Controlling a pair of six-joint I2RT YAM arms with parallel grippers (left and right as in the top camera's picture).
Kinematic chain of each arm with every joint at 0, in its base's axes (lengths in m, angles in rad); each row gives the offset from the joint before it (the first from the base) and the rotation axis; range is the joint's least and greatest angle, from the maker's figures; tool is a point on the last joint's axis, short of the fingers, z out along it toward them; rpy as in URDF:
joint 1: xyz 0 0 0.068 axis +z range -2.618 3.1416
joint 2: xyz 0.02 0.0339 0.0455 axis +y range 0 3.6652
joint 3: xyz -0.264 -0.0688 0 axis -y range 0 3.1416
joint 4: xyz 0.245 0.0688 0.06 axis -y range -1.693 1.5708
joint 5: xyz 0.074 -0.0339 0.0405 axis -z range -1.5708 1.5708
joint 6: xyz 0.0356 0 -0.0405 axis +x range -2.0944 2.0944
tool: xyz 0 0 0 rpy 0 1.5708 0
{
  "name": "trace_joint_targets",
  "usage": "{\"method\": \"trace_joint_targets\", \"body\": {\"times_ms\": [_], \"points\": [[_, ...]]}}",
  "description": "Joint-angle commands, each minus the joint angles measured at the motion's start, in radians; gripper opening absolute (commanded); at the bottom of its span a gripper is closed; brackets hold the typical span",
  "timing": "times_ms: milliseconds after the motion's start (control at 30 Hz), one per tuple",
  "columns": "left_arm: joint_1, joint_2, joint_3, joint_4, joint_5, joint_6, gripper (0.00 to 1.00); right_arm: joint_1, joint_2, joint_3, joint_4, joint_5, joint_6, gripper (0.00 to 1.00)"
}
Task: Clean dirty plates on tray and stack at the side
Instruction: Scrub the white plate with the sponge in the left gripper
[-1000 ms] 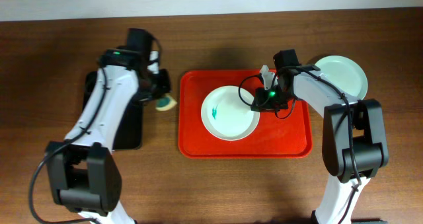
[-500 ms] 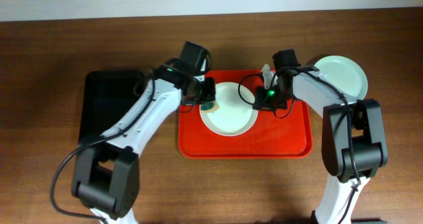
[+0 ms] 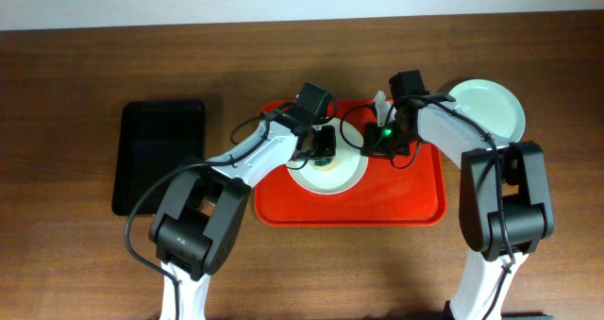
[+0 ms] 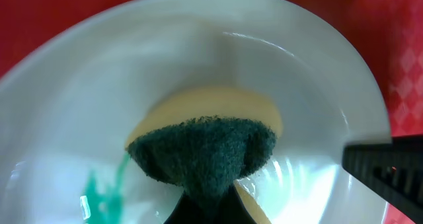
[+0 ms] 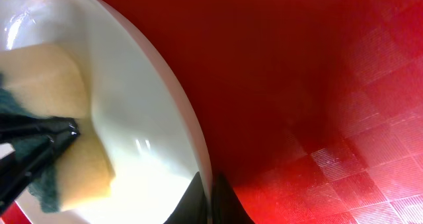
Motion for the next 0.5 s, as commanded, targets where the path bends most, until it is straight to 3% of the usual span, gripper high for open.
{"method": "trace_joint_targets", "body": {"times_ms": [0,167,233,367,467], "points": [[0.003,0.069,-0.012,-0.068,-0.297,-0.01,0.0,0.008,0.006,-0.013,0.0,0.021,0.001,0.04],[0.01,0.064,0.013,-0.175,-0.666,-0.009,0.0,0.008,0.006,-0.013,-0.002,0.021,0.001,0.04],[0.01,0.064,0.043,-0.222,-0.752,0.002,0.0,0.008,0.006,-0.013,-0.002,0.021,0.001,0.04],[0.01,0.064,0.13,-0.302,-0.72,0.002,0.0,0.008,0.006,-0.013,-0.002,0.021,0.001,0.04],[0.012,0.064,0.204,-0.343,-0.52,0.017,0.0,0.008,0.006,-0.013,-0.002,0.021,0.001,0.04]]}}
